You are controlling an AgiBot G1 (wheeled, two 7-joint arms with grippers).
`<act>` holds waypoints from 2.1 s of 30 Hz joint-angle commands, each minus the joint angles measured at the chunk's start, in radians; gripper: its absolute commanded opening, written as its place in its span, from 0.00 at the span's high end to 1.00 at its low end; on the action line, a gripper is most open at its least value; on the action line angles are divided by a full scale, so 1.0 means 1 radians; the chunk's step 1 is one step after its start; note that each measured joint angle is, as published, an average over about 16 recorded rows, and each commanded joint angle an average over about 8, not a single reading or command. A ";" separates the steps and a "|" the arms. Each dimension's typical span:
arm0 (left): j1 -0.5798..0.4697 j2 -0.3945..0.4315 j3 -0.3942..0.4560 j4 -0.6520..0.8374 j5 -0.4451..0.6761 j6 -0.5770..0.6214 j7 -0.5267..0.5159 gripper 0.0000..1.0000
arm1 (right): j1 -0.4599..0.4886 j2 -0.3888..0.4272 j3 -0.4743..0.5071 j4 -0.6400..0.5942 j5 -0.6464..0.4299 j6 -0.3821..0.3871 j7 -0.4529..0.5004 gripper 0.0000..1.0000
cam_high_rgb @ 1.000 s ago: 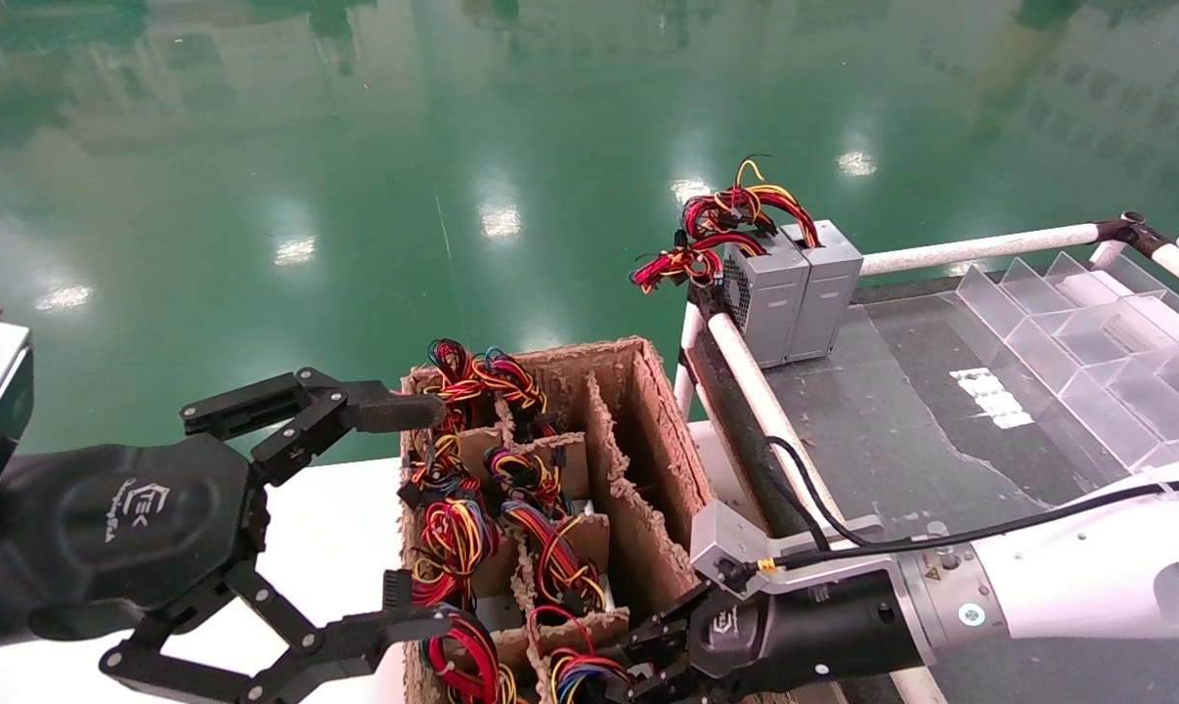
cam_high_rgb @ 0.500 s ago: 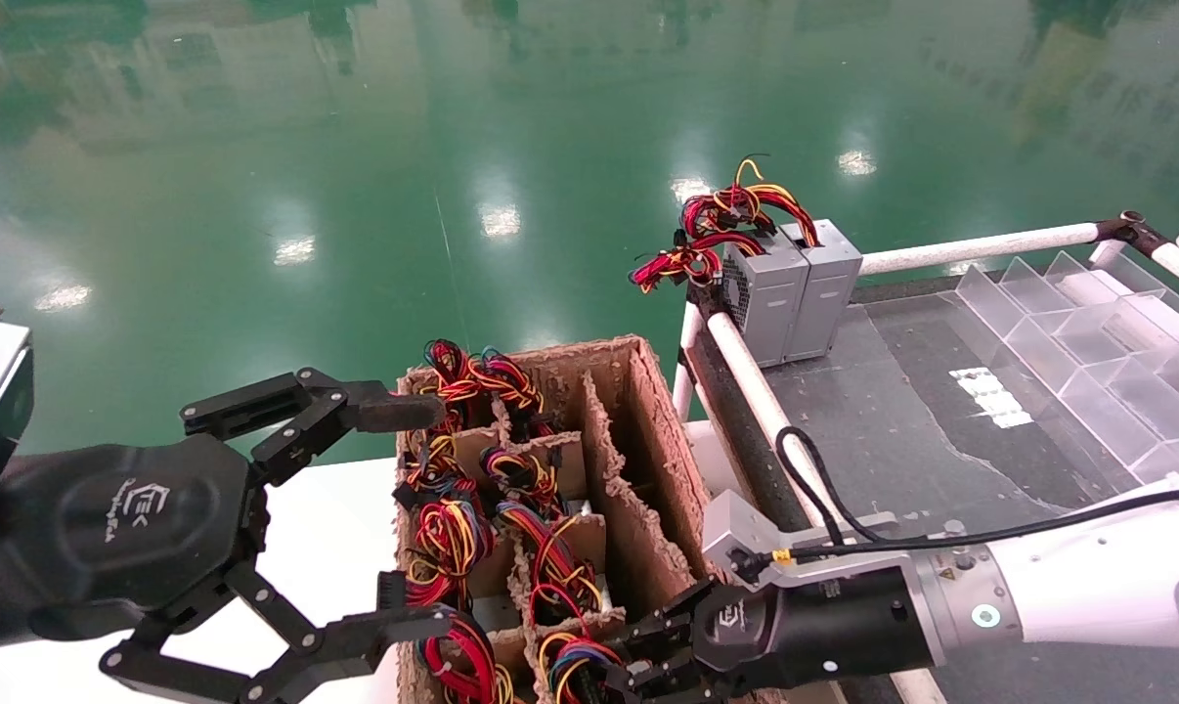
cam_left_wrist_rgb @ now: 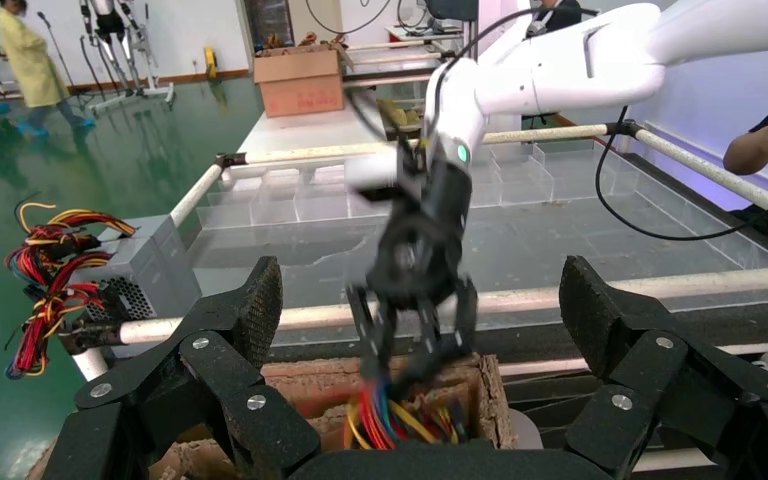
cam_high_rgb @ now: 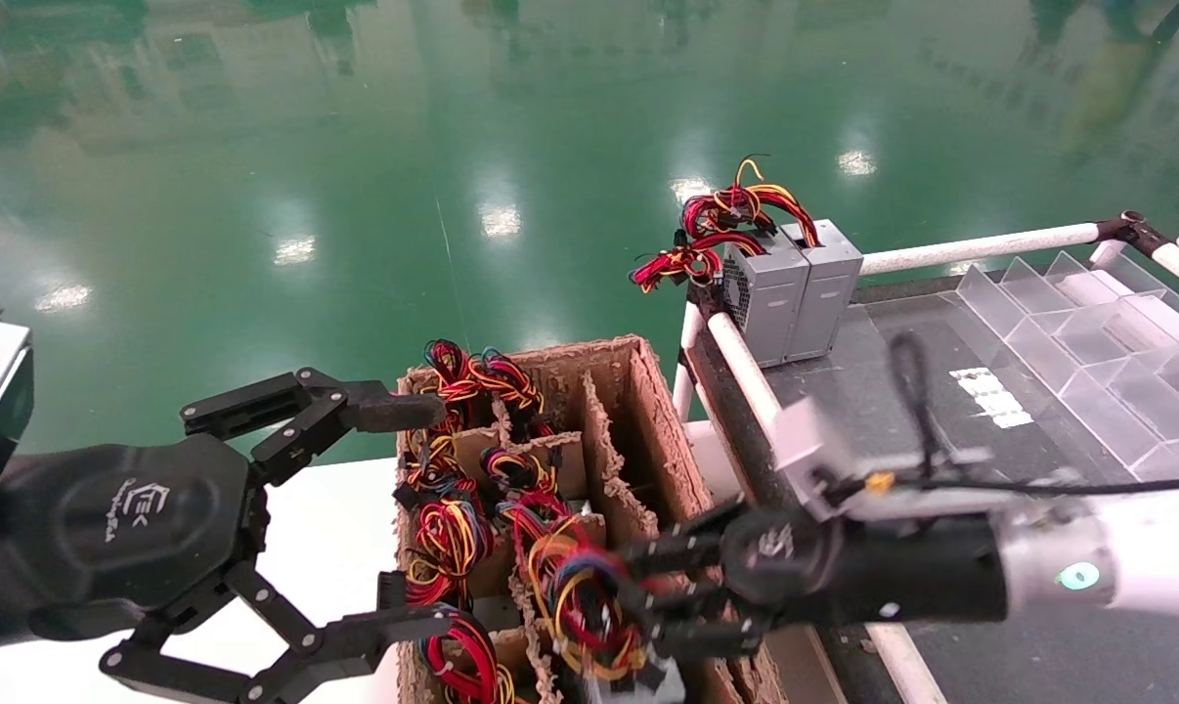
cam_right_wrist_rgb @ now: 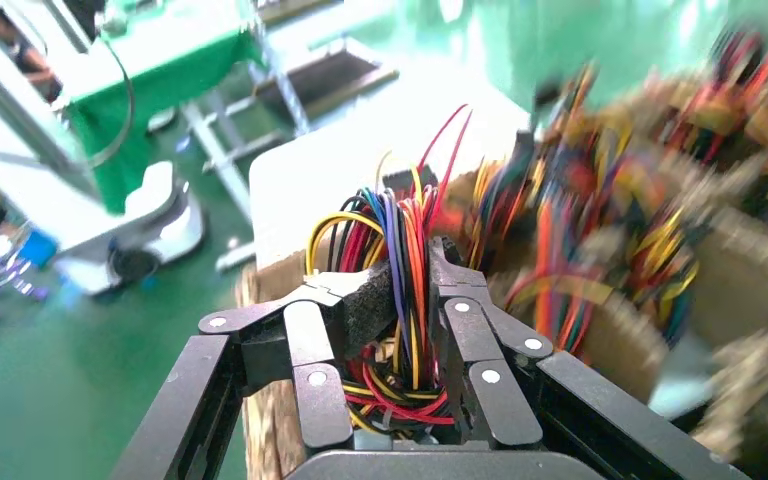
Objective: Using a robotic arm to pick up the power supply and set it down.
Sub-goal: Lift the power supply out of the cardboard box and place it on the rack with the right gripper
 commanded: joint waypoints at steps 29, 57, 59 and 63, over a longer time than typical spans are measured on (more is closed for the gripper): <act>0.000 0.000 0.001 0.000 0.000 0.000 0.000 0.00 | 0.206 0.153 0.130 -0.246 0.121 0.135 -0.112 1.00; 0.000 -0.001 0.001 0.000 -0.001 -0.001 0.001 0.00 | 0.257 0.135 0.108 -0.523 0.064 0.182 -0.210 1.00; 0.000 -0.001 0.001 0.000 -0.001 -0.001 0.001 0.00 | 0.255 0.135 0.108 -0.521 0.065 0.180 -0.210 1.00; 0.000 -0.001 0.001 0.001 -0.001 -0.001 0.001 0.00 | 0.244 0.131 0.111 -0.524 0.069 0.182 -0.214 1.00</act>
